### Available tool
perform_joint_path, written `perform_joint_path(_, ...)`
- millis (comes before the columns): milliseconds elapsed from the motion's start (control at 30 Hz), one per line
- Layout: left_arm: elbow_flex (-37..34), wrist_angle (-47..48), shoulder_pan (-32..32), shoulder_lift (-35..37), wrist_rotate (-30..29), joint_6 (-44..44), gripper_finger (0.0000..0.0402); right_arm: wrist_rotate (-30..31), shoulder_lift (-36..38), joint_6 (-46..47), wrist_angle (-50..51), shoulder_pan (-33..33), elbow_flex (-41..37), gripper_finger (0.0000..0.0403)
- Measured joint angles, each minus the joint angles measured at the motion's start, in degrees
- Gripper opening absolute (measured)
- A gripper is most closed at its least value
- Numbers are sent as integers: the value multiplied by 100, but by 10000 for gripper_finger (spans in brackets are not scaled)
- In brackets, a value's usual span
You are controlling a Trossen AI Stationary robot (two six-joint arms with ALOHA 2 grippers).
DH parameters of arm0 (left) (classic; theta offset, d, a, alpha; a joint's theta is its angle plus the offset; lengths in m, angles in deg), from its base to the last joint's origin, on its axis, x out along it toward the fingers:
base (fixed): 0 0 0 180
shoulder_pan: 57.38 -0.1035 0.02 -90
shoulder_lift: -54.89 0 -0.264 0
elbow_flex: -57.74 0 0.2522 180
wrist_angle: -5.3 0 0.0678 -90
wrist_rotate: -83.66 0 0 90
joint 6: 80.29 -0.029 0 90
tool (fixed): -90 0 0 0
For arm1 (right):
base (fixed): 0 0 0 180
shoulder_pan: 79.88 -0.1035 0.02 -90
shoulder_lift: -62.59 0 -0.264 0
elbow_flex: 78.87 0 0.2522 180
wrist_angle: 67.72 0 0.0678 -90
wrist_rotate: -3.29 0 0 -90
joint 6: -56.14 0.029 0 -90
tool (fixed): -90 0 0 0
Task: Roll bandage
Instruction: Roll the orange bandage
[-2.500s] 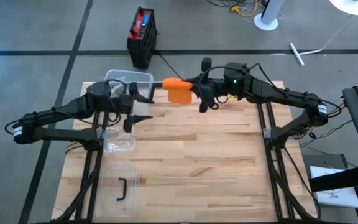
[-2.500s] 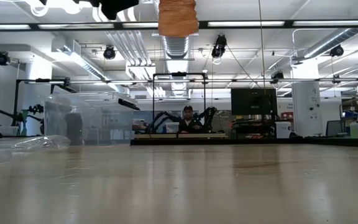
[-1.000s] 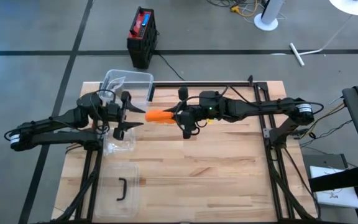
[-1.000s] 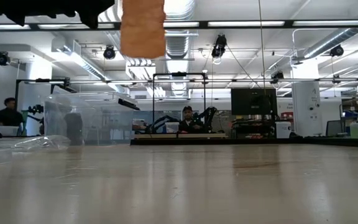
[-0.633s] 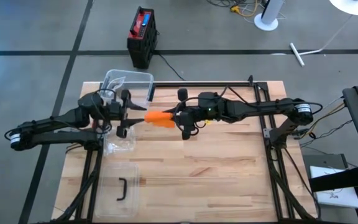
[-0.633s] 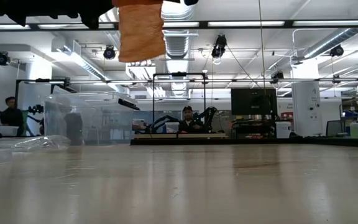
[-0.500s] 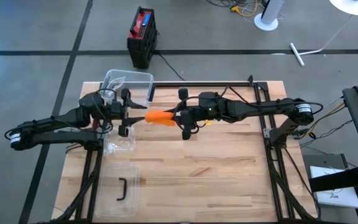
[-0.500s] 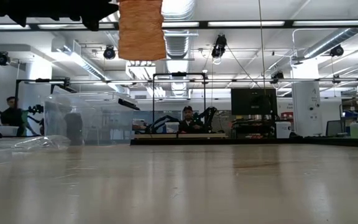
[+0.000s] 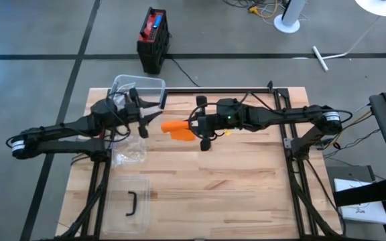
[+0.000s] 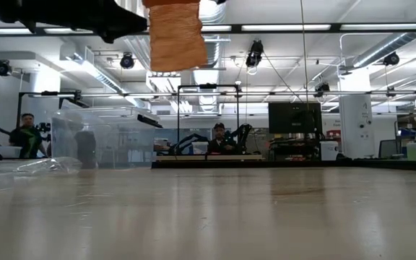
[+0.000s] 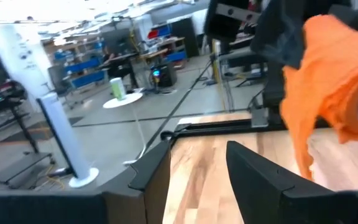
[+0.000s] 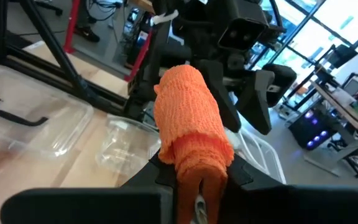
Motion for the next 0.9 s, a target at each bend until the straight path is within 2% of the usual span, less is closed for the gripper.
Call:
perform_joint_path(200,0,-40,0,-124,-82,-21,138,2,-2,8,17,-1,-15,43)
perform_joint_path(333,-13,13,0,-273,219,-21,137,347,-2,-1,78,0,-35,43)
perform_joint_path(500,0,-84,2,-473,299,-22,161,646,-4,2,182,2,-106,43)
perform_joint_path(600,31,-99,0,-452,419,-2,191,981,26,32,722,-68,-111,43)
perform_joint_path(700,23,-111,-2,-383,994,-5,227,1193,92,46,978,-161,-120,43)
perform_joint_path(833,3,-312,0,-374,2543,-175,273,1017,191,-58,620,-357,-115,43)
perform_joint_path(900,2,-594,4,-371,3112,-127,291,989,231,-73,532,-442,-108,43)
